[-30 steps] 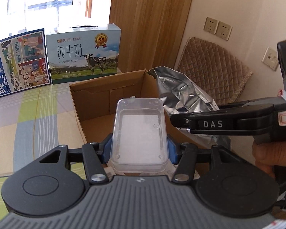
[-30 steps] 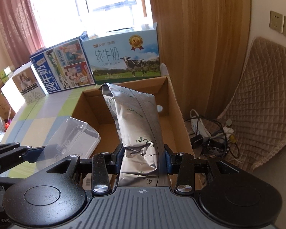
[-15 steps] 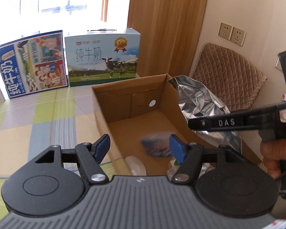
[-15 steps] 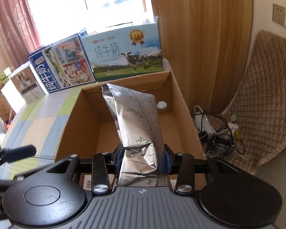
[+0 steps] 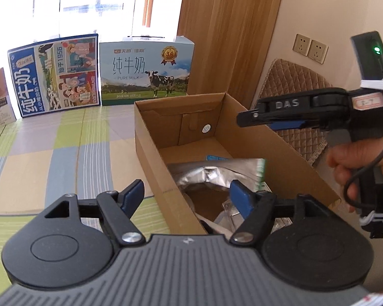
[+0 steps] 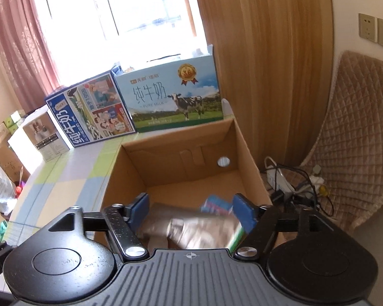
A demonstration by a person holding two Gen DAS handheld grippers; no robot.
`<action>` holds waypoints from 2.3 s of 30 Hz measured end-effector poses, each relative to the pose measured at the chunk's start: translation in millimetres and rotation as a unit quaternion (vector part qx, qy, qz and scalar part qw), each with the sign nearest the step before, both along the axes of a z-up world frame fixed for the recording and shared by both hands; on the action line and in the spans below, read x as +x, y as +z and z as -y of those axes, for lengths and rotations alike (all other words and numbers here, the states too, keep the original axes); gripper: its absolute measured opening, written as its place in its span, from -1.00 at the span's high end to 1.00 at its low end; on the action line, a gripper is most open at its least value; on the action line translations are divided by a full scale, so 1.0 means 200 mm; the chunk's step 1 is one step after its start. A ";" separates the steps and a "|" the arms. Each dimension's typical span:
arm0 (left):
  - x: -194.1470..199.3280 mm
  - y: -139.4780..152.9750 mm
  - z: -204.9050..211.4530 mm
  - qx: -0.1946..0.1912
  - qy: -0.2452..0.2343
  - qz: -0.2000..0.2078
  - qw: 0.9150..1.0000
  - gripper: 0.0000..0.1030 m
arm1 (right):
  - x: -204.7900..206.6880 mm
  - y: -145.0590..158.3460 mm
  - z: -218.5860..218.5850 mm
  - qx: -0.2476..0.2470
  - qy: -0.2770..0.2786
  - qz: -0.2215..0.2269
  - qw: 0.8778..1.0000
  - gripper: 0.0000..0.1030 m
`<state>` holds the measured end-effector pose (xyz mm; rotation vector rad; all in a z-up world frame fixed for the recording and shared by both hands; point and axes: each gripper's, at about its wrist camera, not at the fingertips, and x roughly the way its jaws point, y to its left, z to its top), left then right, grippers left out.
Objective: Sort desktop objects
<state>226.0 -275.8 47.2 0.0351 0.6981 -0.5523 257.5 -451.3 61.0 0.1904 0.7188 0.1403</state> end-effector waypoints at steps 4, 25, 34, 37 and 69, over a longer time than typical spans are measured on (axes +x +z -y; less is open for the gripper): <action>-0.07 0.00 -0.02 0.001 0.002 -0.004 1.000 -0.46 | -0.16 0.01 0.04 0.010 -0.011 -0.003 1.000 -0.63; -0.74 0.11 -0.20 0.008 0.050 -0.032 0.998 -0.97 | -1.17 0.10 0.07 0.012 -0.049 -0.030 0.998 -0.97; -0.96 0.15 -0.23 -0.002 0.075 -0.061 0.995 -0.97 | -1.39 0.11 0.05 -0.005 -0.047 -0.055 0.997 -0.97; -1.00 0.18 -0.24 -0.004 0.080 -0.060 0.995 -0.97 | -1.43 0.13 0.03 -0.009 -0.041 -0.055 0.998 -0.97; -1.07 0.19 -0.19 0.026 0.088 -0.058 0.994 -0.98 | -1.47 0.20 -0.06 -0.033 -0.013 -0.040 0.999 -0.97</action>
